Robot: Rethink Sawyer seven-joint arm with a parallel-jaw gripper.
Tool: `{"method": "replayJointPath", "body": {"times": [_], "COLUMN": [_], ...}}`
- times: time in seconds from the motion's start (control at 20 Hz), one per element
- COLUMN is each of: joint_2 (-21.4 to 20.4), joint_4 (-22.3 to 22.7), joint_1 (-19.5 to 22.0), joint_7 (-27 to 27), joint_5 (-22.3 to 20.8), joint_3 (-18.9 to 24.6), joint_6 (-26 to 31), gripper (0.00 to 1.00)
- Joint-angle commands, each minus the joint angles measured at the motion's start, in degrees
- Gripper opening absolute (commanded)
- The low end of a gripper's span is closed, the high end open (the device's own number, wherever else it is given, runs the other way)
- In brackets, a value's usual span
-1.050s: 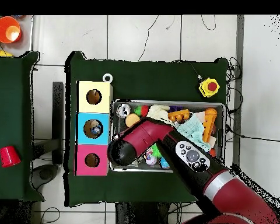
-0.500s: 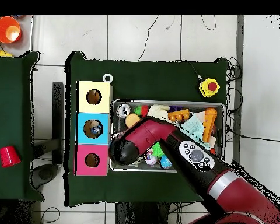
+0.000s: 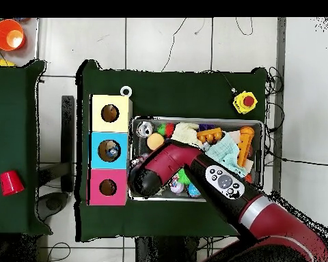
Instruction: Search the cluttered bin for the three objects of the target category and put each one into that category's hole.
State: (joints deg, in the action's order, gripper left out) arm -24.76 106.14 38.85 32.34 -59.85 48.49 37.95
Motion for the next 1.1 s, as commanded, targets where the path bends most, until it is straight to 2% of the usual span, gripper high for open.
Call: {"method": "replayJointPath", "body": {"times": [0.05,0.4,0.75,1.1], "joint_2": [1.9,3.0,4.0,4.6], "joint_4": [-4.1,-7.1,-10.8,-14.9], "joint_1": [1.3,1.0,0.6,-1.0], "joint_7": [-11.4,-11.0,-12.1,-14.9], "joint_5": [-7.3,-10.4,-12.6,-14.0], "joint_3": [-1.2,-2.4,-3.5,-7.3], "joint_6": [-4.1,-6.0,-5.0,1.4], "gripper": [1.00,1.00,1.00,1.00]}}
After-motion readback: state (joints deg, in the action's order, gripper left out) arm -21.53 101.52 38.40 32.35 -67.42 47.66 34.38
